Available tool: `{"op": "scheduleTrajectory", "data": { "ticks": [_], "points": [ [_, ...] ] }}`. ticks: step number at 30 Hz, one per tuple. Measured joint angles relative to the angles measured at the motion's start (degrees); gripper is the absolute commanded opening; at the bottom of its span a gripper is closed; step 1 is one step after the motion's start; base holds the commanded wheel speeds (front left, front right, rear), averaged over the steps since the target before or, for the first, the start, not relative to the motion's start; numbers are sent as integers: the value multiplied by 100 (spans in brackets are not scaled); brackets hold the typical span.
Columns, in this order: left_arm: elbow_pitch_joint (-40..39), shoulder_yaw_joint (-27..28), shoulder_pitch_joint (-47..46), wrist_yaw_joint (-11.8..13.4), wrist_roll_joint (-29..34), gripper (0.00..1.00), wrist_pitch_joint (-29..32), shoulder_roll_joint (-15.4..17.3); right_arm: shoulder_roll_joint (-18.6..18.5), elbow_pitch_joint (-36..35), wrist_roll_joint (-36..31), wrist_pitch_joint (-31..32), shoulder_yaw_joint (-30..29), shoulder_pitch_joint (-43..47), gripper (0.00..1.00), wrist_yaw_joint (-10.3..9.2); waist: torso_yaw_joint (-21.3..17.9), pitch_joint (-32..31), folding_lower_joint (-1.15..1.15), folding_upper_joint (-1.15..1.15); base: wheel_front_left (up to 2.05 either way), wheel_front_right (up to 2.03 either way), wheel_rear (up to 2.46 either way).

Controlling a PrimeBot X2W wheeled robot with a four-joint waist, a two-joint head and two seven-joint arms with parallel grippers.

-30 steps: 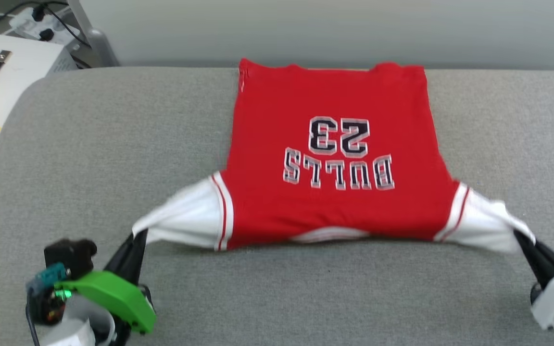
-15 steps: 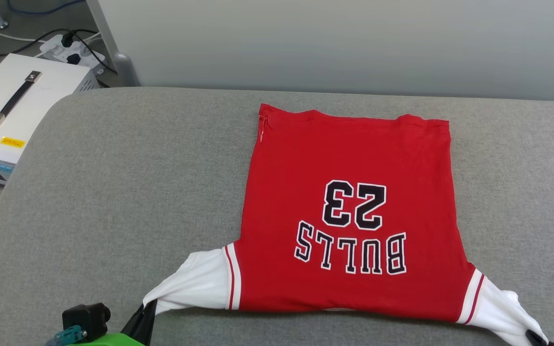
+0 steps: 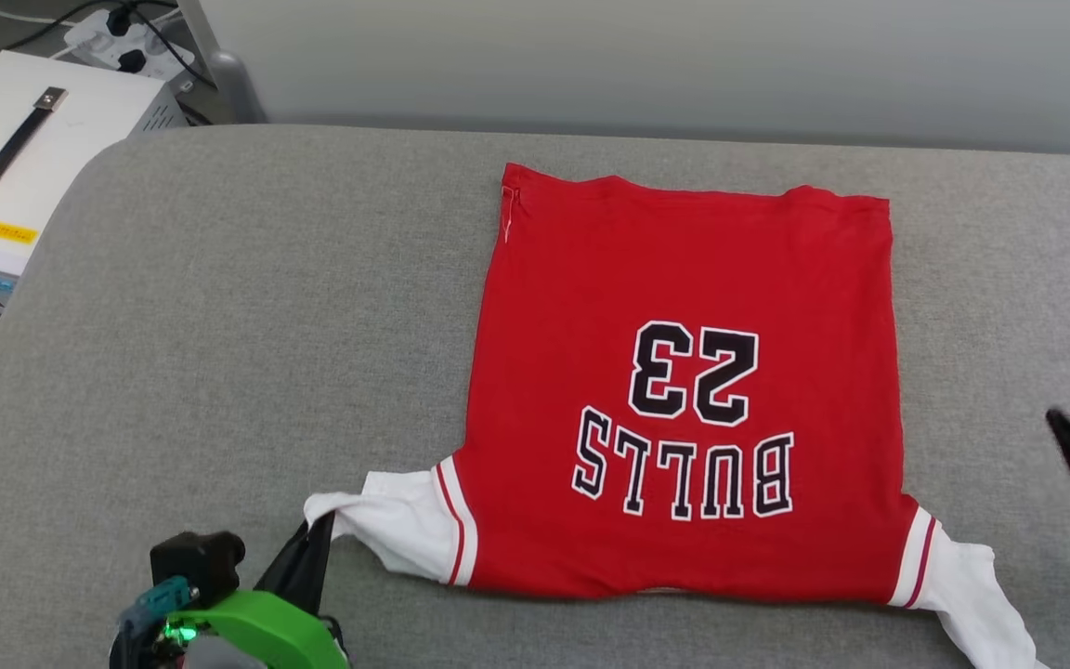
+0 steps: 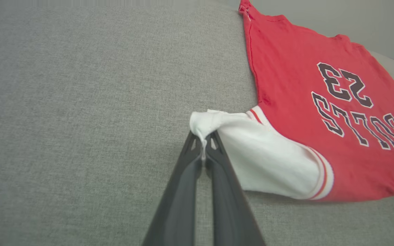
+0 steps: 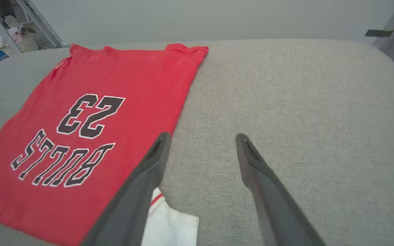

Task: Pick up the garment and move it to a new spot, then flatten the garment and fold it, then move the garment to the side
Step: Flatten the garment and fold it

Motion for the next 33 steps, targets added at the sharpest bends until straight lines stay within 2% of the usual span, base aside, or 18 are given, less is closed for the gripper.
{"op": "scheduleTrajectory", "data": {
  "ticks": [4,8,13,16,17,20,26,33],
  "points": [
    [-238,104,-258,1,264,0,-1,-99,-293,-158,-177,213,-188,-1058,100,0,63,240,0,0,0,0,0],
    [-411,160,-480,0,537,0,0,-229,-624,-27,-300,913,-168,-2248,100,0,156,542,0,0,0,0,0],
    [-578,276,-766,-80,816,0,0,-420,-1003,683,-149,2505,385,-3725,100,0,310,972,1,0,0,0,0],
    [-668,327,-895,-143,951,0,-1,-548,-1051,1205,-67,3471,702,-4512,100,0,411,1231,1,0,0,0,0],
    [-712,361,-973,-199,1002,0,0,-642,-1016,1572,3,4041,831,-4954,100,0,480,1399,1,0,0,0,0],
    [-746,403,-1092,-264,1196,0,0,-781,-973,2015,-163,4518,1004,-5556,100,0,590,1660,1,0,0,0,0],
    [-825,487,-1289,-398,1448,0,-1,-1017,-793,2815,-708,4734,1124,-6323,100,0,827,2178,2,0,0,0,0],
    [-844,590,-1413,-517,1649,0,0,-1216,-576,3483,-956,4448,1205,-6419,100,-1,1078,2642,2,0,0,0,0]
  ]
}}
